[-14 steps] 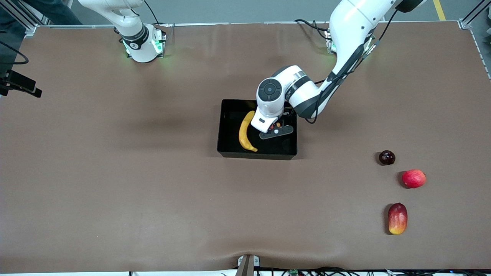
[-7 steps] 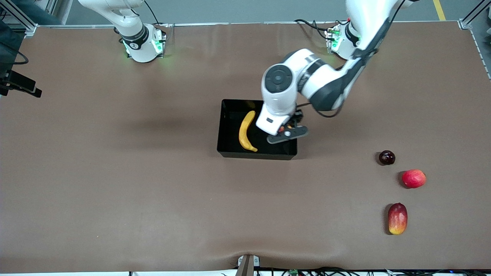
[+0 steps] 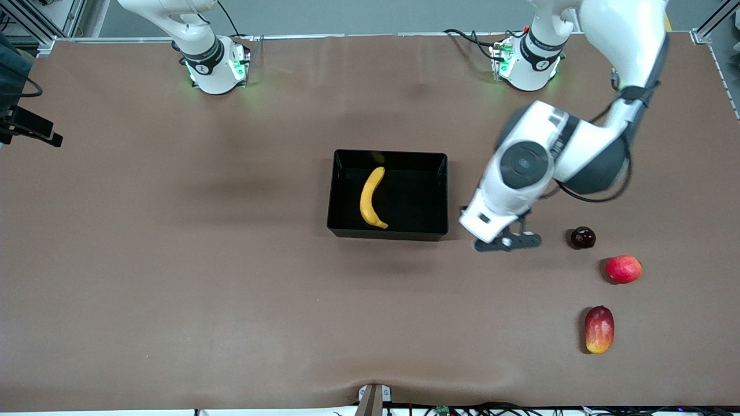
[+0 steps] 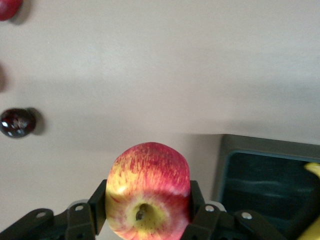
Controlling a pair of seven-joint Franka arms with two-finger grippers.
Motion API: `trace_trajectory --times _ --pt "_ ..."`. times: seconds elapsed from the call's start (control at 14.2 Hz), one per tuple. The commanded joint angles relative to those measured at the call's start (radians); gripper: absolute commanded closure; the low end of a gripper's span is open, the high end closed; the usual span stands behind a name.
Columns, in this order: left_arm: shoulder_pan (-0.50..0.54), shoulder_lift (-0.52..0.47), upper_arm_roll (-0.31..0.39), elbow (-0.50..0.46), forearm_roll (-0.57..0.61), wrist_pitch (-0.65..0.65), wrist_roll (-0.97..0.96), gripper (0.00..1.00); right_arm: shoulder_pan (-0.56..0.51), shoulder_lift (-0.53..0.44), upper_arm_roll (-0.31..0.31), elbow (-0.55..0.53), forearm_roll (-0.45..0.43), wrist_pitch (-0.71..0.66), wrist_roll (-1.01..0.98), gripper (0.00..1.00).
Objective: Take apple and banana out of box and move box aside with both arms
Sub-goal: 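Lift the apple with the left gripper and carry it beside the plum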
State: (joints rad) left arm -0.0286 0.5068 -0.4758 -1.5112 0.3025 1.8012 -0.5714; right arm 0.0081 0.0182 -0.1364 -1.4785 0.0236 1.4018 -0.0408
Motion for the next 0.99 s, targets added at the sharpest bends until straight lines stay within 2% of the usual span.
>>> trace_trajectory --times 0.0,0.21,0.42,0.63,0.92 --pt "0.056 0.064 -0.001 0.016 0.026 0.026 0.143 1.0 -0.022 0.0 0.017 0.009 0.009 -0.001 0.015 0.0" --pt "0.14 0.111 0.005 -0.003 0.044 0.086 0.263 1.0 -0.022 0.0 0.015 0.009 0.01 -0.003 0.016 0.0" --pt "0.171 0.136 0.006 -0.068 0.166 0.142 0.263 1.0 -0.022 0.0 0.015 0.009 0.01 -0.003 0.016 0.0" --pt "0.223 0.15 0.006 -0.148 0.181 0.28 0.265 1.0 -0.023 0.0 0.015 0.009 0.01 -0.003 0.016 0.0" --pt "0.257 0.18 0.006 -0.161 0.231 0.322 0.265 1.0 -0.023 0.0 0.015 0.009 0.01 -0.003 0.016 0.0"
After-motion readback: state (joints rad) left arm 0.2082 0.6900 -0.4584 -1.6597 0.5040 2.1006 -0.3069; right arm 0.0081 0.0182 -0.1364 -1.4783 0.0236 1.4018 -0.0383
